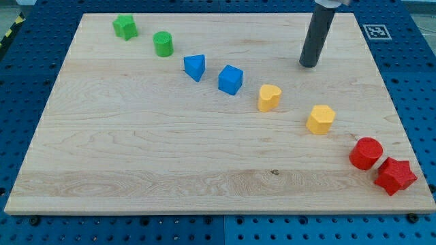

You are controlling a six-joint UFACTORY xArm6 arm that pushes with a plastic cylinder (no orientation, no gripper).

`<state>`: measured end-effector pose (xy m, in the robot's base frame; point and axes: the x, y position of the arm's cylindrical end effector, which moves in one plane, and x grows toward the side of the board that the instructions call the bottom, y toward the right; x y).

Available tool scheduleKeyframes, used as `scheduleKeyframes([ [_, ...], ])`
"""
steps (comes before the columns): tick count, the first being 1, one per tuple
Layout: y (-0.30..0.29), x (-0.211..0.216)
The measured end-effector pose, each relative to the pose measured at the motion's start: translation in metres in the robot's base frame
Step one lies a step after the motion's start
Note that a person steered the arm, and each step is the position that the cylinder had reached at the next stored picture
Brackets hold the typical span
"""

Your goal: Put the blue cube vertically below the blue triangle

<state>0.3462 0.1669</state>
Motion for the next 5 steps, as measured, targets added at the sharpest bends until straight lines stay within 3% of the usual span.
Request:
scheduleKeyframes([
  [2, -0.001, 0.015],
  [5, -0.14, 0.039],
])
